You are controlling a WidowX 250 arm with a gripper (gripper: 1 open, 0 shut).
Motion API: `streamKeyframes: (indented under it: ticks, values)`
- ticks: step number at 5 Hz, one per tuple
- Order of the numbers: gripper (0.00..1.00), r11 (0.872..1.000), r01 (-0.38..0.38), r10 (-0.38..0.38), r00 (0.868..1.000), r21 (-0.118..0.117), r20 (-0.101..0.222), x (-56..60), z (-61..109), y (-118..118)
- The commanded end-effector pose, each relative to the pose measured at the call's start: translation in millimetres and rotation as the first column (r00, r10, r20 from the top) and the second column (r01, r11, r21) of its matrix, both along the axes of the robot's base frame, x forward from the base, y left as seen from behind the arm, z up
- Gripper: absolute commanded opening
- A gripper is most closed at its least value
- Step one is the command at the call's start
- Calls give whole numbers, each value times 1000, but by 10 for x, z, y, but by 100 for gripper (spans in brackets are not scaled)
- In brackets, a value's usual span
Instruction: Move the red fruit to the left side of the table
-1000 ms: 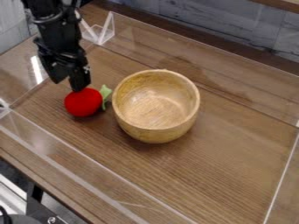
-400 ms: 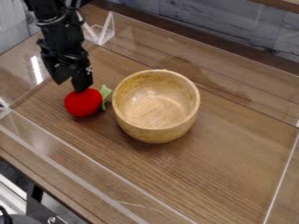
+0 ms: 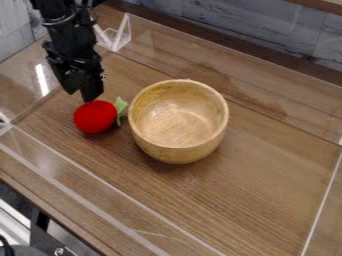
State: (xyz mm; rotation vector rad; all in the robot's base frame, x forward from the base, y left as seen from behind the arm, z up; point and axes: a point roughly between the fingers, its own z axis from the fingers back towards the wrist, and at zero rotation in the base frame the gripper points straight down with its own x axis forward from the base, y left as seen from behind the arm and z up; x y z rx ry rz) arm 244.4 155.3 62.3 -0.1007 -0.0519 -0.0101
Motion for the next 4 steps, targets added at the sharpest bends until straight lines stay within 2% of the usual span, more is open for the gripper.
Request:
streamKeyframes:
  ticks: [1,2,3,4]
  values:
    - [100,1000,-10,9,999,25,39,79,140,91]
    - [100,1000,-17,16,999,22,40,96,148,126]
    - [0,1000,-21,20,999,23,38,103,119,138]
    - [0,999,-26,25,999,22,40,118,124,166]
